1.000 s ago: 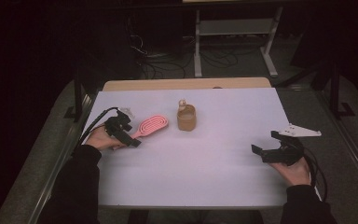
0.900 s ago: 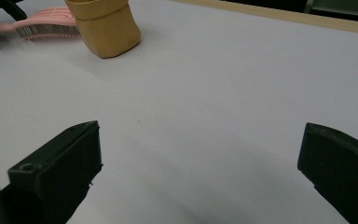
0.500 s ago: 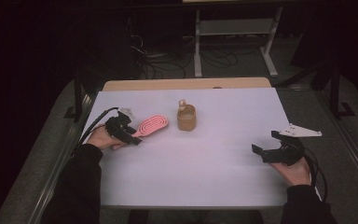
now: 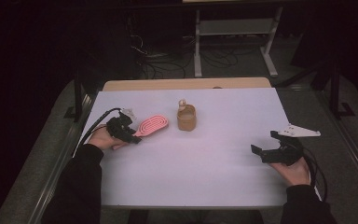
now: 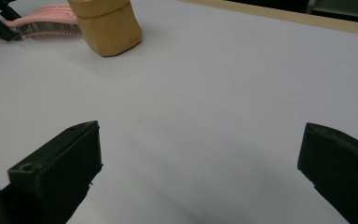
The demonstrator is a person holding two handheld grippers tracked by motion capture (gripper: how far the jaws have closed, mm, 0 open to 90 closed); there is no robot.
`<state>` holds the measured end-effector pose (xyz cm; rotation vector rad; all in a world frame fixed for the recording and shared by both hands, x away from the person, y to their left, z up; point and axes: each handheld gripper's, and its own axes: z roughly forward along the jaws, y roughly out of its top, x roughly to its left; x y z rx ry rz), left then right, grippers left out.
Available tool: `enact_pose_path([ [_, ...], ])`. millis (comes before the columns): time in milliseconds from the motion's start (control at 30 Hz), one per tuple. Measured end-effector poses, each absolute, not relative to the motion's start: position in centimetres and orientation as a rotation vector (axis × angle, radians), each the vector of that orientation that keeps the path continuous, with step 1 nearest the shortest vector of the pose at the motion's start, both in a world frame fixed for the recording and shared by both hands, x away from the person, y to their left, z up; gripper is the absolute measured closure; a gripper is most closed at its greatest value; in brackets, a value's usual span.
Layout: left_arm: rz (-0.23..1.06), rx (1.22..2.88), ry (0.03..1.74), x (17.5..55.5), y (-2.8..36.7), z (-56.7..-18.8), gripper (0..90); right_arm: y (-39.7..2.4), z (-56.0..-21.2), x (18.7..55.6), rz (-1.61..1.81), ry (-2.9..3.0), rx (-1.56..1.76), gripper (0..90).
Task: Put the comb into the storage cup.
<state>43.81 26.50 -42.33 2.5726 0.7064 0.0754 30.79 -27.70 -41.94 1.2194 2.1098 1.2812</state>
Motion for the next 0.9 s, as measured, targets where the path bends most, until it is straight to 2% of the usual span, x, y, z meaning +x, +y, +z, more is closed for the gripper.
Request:
enact_pose_path([
  [233, 0.095, 2.58, 0.719, 43.86, 26.48, -42.27, 67.9, -27.7, -41.94, 30.79, 1.281, 2.111, 1.219, 0.0],
  [900, 0.131, 2.611, 0.692, 43.29, 26.17, -41.83, 69.7, -27.7, -41.89, 30.75, 1.283, 2.106, 1.212, 0.0],
])
